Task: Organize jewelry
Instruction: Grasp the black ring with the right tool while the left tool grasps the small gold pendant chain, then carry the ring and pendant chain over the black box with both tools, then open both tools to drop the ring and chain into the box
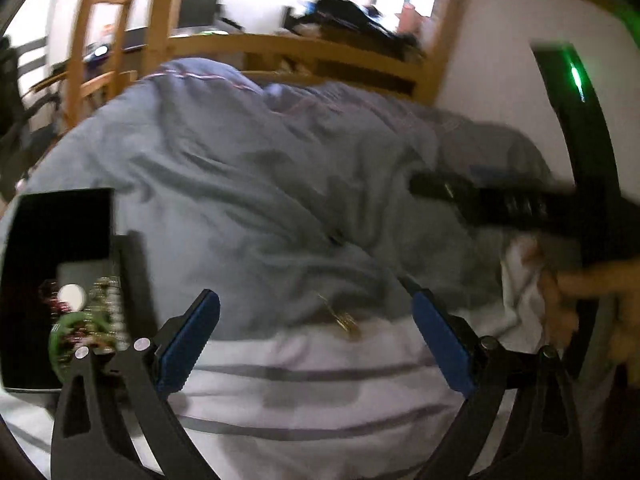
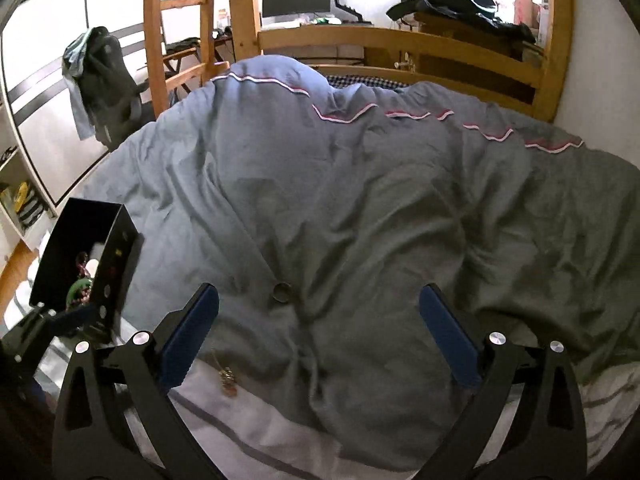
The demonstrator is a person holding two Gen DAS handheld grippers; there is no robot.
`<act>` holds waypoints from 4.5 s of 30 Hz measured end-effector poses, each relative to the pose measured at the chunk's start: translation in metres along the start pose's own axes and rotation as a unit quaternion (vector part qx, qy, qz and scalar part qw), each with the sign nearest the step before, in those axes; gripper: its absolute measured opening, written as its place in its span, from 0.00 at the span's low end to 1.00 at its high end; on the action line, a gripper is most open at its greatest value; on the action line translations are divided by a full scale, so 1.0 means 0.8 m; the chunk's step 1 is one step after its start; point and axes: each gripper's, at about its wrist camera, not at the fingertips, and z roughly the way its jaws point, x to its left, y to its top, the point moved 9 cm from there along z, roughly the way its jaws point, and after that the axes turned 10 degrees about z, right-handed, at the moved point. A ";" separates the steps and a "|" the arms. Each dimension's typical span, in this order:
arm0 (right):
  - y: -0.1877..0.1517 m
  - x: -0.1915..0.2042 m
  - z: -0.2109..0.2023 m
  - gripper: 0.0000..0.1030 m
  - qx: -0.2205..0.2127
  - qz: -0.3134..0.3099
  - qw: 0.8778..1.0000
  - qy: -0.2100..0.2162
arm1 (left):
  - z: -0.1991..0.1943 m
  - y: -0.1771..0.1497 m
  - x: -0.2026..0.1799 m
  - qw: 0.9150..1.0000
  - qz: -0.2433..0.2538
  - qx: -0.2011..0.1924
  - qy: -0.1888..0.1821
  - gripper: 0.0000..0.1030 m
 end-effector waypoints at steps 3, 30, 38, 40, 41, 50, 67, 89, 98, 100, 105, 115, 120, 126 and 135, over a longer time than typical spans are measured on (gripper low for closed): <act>-0.001 0.006 0.012 0.96 -0.011 0.009 0.999 0.046 | 0.012 -0.009 -0.017 0.999 0.029 0.014 -0.011 0.92; -0.057 0.042 0.146 0.28 0.063 -0.009 0.995 0.079 | 0.109 -0.035 -0.010 0.994 -0.014 0.099 -0.047 0.12; -0.040 0.036 0.130 0.20 0.027 0.019 0.995 0.097 | 0.096 -0.026 0.000 0.996 -0.031 0.077 -0.041 0.12; -0.032 0.033 0.123 0.20 0.014 0.031 0.994 0.101 | 0.091 -0.023 0.002 0.996 -0.034 0.069 -0.041 0.12; -0.029 0.032 0.121 0.20 0.011 0.035 0.994 0.102 | 0.089 -0.022 0.002 0.996 -0.036 0.066 -0.042 0.12; -0.014 0.031 0.106 0.20 -0.004 0.052 0.993 0.109 | 0.095 -0.031 -0.014 0.994 -0.018 0.088 -0.058 0.12; -0.012 0.027 0.105 0.20 -0.002 0.064 0.992 0.108 | 0.102 -0.034 -0.011 0.993 -0.014 0.102 -0.052 0.44; 0.010 0.054 0.065 0.20 -0.039 0.044 0.990 0.129 | 0.039 0.020 0.043 0.999 -0.035 0.016 0.004 0.11; 0.015 0.097 0.037 0.20 -0.056 0.011 0.987 0.150 | -0.009 0.038 0.097 0.997 -0.056 -0.014 0.051 0.11; 0.015 0.111 0.030 0.20 -0.057 0.004 0.985 0.160 | -0.019 0.040 0.110 0.996 -0.060 -0.018 0.062 0.11; 0.007 0.151 0.019 0.20 -0.055 -0.011 0.980 0.189 | -0.043 0.042 0.139 0.994 -0.064 -0.023 0.088 0.11; -0.035 0.245 0.007 0.20 -0.029 -0.067 0.966 0.250 | -0.077 0.032 0.208 0.986 -0.095 -0.016 0.134 0.11; -0.058 0.280 0.001 0.20 -0.016 -0.086 0.958 0.272 | -0.088 0.027 0.231 0.983 -0.112 -0.018 0.142 0.11; -0.085 0.309 0.007 0.20 0.006 -0.103 0.953 0.286 | -0.089 0.018 0.247 0.980 -0.127 -0.009 0.152 0.12; -0.102 0.314 0.037 0.45 0.050 -0.105 0.953 0.280 | -0.090 0.007 0.258 0.975 -0.147 0.003 0.165 0.18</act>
